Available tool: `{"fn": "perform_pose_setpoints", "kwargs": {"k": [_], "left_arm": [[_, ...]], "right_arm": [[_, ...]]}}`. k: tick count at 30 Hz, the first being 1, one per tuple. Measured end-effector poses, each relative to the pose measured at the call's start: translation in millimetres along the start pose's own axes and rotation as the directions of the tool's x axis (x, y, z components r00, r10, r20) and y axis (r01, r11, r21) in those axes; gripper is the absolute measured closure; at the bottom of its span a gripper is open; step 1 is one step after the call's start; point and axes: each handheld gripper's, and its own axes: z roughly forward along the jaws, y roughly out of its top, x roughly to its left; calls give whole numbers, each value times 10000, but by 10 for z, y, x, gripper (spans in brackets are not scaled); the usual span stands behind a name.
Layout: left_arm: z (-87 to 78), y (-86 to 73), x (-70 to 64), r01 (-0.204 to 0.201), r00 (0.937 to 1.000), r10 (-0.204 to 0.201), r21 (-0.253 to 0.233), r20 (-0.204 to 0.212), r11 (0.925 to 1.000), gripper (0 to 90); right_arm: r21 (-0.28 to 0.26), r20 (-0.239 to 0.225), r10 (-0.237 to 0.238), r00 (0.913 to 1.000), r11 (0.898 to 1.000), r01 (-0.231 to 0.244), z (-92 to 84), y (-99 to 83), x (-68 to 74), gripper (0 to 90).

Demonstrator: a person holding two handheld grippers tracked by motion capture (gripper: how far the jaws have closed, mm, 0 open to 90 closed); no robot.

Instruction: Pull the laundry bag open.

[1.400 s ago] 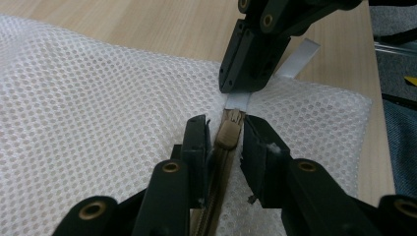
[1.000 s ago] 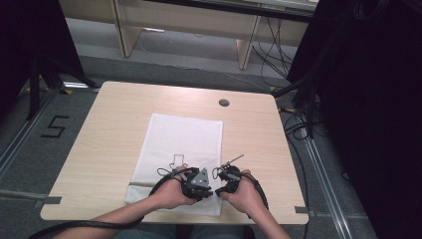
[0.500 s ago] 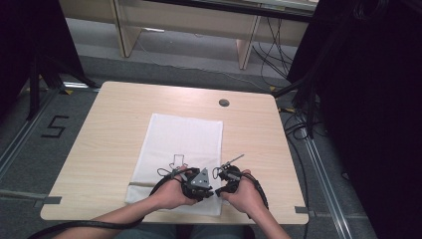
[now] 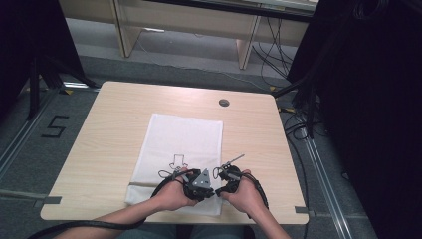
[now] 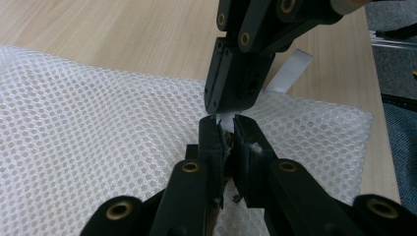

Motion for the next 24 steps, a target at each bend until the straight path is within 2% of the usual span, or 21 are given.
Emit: {"fn": "perform_pose_setpoints", "kwargs": {"k": [13,15,16,17,19,24], "left_arm": [[-49,10,5,158,9999,-157,115,-46,9998,825],[-52,10,6,131,9999,-131,136,-42,9998,825],[-54,11,15,-26,10000,26,108,-42,9999,826],[-55,6,9,43,10000,-42,149,-57,9999,825],[-55,6,2,82,10000,-82,87,-19,9999,825],[-91,4,10,40,10000,-40,118,2,9999,825]], "right_arm": [[-1,103,87,9999,10000,-87,10,9,6,900],[57,92,40,9999,10000,-40,8,13,4,900],[129,18,55,10000,9999,-55,1,20,1,900],[145,7,187,9998,9997,-187,-2,18,7,900],[-14,20,78,10000,10000,-78,13,11,-5,900],[45,14,65,10000,10000,-65,8,12,-7,900]]}}
